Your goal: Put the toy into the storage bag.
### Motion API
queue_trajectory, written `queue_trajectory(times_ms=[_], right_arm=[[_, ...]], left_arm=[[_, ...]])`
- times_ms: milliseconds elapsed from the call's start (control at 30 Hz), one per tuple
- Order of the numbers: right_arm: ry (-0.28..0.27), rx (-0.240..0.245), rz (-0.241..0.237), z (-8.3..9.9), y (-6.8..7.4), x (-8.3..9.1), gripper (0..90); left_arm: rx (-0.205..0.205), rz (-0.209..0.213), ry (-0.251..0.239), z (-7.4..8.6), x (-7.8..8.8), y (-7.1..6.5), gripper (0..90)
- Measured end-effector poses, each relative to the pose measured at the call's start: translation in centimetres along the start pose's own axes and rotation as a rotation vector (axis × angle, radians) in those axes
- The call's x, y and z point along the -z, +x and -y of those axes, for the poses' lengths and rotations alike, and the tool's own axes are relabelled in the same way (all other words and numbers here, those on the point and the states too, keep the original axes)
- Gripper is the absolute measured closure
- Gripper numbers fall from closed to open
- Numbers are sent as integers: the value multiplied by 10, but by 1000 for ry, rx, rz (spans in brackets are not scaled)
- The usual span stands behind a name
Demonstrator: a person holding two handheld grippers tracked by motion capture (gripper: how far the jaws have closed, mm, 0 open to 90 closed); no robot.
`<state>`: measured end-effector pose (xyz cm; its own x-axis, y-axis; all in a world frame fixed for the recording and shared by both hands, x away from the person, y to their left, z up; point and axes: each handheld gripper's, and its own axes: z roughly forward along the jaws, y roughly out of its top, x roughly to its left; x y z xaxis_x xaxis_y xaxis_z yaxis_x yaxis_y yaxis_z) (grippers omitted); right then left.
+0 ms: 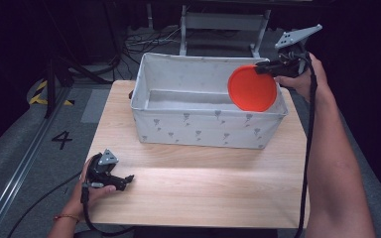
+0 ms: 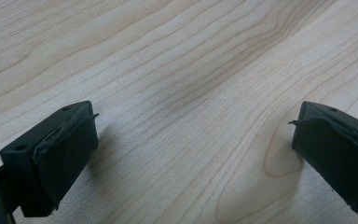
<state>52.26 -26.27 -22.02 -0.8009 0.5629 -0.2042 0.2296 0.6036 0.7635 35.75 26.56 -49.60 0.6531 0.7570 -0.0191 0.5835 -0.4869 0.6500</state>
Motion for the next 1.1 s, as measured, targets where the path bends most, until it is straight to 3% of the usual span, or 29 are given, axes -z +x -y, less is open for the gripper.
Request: queue_trajectory(times_ms=[500, 800, 967, 1100], right_arm=[[42, 41, -70, 21, 11, -23, 816], [112, 95, -114, 33, 22, -39, 816], [191, 134, -137, 39, 26, -49, 815], [208, 151, -150, 40, 28, -51, 814]], left_arm=[[0, 0, 0, 0, 0, 0, 6], [0, 0, 0, 0, 0, 0, 6], [0, 0, 0, 0, 0, 0, 5], [0, 0, 0, 0, 0, 0, 6]])
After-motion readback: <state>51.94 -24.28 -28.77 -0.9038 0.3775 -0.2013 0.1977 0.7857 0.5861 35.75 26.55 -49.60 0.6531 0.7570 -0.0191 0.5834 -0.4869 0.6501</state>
